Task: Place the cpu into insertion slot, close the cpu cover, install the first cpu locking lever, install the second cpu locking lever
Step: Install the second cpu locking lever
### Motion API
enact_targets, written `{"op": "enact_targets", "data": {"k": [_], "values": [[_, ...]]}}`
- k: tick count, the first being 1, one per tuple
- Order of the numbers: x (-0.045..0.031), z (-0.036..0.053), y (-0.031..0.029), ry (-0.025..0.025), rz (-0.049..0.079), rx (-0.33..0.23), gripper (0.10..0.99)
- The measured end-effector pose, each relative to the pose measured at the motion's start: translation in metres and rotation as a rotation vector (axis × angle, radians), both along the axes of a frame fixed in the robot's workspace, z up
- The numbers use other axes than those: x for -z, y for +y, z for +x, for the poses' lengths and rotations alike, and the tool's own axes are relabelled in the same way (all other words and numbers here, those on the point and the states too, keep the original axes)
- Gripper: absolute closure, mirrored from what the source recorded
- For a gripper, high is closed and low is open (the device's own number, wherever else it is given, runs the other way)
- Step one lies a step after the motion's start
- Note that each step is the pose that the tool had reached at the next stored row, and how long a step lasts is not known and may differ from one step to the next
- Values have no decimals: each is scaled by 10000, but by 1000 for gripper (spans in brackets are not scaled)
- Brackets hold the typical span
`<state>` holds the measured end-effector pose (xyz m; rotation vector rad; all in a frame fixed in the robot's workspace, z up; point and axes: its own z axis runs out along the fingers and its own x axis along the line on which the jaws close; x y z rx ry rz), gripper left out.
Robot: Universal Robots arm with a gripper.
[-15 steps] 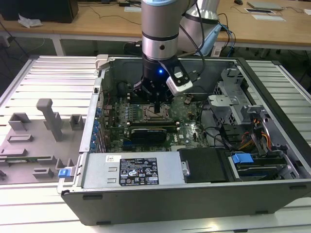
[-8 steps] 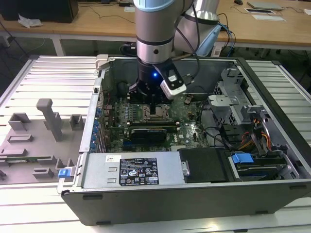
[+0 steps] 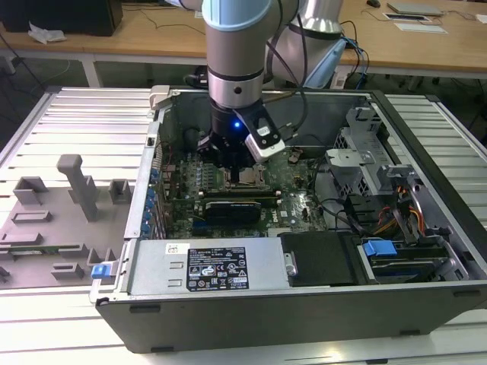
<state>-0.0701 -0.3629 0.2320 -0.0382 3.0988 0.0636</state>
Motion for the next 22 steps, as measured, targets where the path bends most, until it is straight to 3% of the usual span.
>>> {"op": "enact_targets", "data": {"k": [5,9,12,13,17,21,22], "values": [[25,-7,-4,0,8,0,980],[38,-21,-17,0,156,0,980],[42,-41,-35,-1,365,-2,980],[44,-53,-58,-1,471,-1,980],[49,-73,-150,-1,684,-1,980],[76,-105,-174,0,984,1,980],[84,-113,-176,-2,999,1,980]]}}
